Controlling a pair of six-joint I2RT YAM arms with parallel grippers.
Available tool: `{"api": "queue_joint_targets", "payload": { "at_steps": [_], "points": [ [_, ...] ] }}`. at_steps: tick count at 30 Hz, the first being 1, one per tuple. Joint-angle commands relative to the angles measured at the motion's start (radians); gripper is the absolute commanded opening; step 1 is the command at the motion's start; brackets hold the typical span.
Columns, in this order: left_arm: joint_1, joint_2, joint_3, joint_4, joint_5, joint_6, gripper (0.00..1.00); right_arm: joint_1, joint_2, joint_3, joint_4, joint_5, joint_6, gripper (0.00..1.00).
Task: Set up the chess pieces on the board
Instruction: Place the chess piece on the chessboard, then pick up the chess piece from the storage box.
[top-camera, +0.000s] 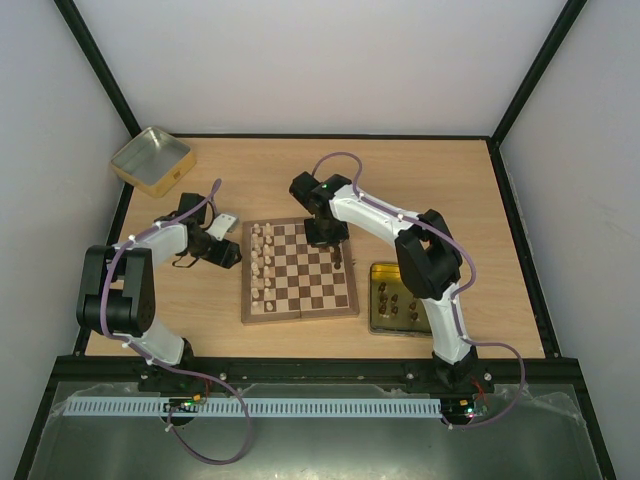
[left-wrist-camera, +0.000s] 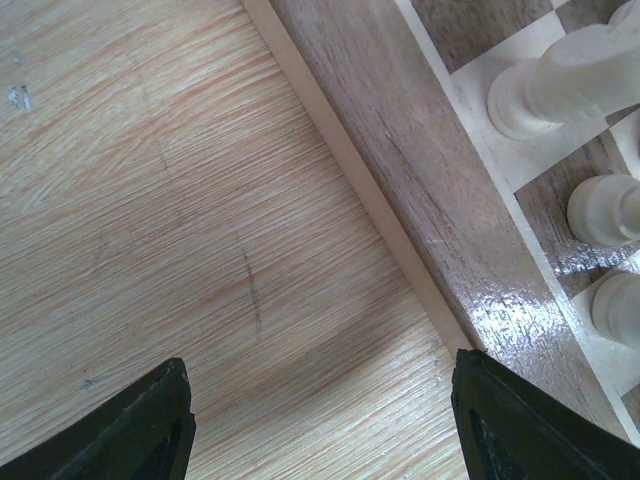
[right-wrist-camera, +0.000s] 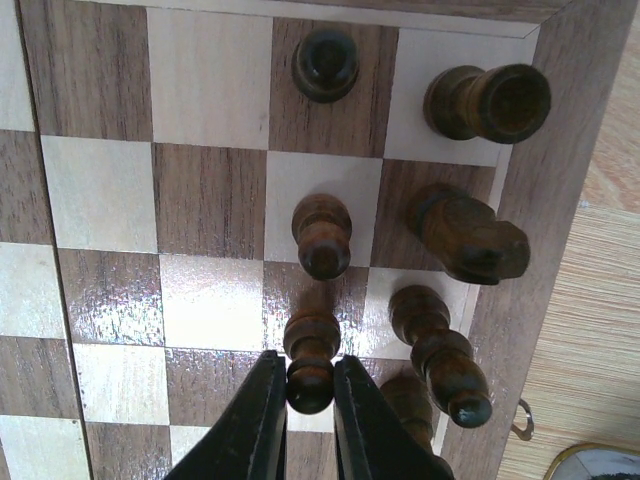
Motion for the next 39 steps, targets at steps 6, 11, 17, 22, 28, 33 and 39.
{"api": "queue_joint_targets", "payload": {
  "at_steps": [6, 11, 17, 22, 28, 33, 39],
  "points": [
    [0.008, -0.005, -0.010, -0.014, 0.017, 0.007, 0.70, 0.005, 0.009, 0.033, -0.008, 0.023, -0.016, 0.16],
    [0.008, -0.004, -0.008, -0.014, 0.017, 0.007, 0.70, 0.006, 0.009, 0.031, -0.007, 0.018, -0.018, 0.16],
    [0.008, -0.002, -0.008, -0.015, 0.017, 0.008, 0.70, 0.006, -0.003, 0.037, -0.009, 0.014, -0.017, 0.16],
    [0.008, -0.001, -0.007, -0.014, 0.017, 0.007, 0.70, 0.005, -0.041, 0.053, -0.017, 0.017, -0.009, 0.17],
    [0.008, -0.003, -0.008, -0.014, 0.013, 0.005, 0.70, 0.005, -0.121, 0.063, -0.024, -0.001, 0.001, 0.16],
    [0.008, -0.014, -0.010, -0.017, 0.012, 0.001, 0.71, 0.005, -0.270, -0.050, -0.037, 0.125, 0.039, 0.16],
    [0.008, -0.013, -0.010, -0.019, 0.014, -0.001, 0.72, -0.076, -0.517, -0.363, 0.000, 0.161, 0.142, 0.17]
  ]
}}
